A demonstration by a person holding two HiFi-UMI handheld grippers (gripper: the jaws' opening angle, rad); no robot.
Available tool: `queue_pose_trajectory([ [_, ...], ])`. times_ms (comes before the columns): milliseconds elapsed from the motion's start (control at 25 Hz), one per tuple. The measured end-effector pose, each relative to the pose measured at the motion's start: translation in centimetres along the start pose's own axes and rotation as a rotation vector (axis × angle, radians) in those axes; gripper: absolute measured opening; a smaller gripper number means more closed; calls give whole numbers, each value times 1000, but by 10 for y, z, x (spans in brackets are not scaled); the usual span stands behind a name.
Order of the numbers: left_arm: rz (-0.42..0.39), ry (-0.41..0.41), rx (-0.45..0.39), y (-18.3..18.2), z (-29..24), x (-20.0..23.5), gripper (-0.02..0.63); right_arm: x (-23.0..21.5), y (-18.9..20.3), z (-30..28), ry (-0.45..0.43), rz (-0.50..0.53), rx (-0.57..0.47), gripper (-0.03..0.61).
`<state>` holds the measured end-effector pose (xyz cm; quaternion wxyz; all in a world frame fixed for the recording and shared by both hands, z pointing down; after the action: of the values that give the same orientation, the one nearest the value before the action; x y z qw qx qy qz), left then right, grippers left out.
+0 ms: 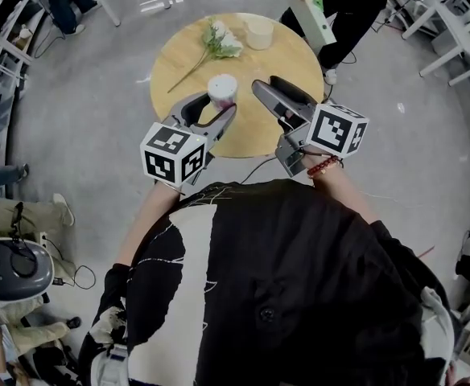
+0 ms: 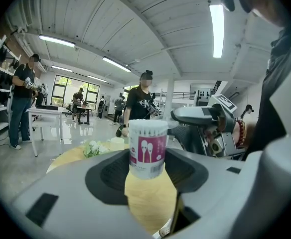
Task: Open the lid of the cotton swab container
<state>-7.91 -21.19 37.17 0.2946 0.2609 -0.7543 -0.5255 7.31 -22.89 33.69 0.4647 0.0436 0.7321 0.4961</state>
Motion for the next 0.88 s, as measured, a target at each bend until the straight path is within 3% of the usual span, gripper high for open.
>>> queue_pose_trajectory([
  [880,6,20,-19,-9,0,-6,235,2,9,4,8,-41,31,273],
])
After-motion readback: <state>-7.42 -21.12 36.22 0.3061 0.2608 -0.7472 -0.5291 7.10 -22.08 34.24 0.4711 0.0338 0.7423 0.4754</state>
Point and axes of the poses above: the fingertips, and each gripper's own axes: z backward along the fingers, x to its left, y out of its underside, the point moved 5 cm from there along z, backward along the fingers
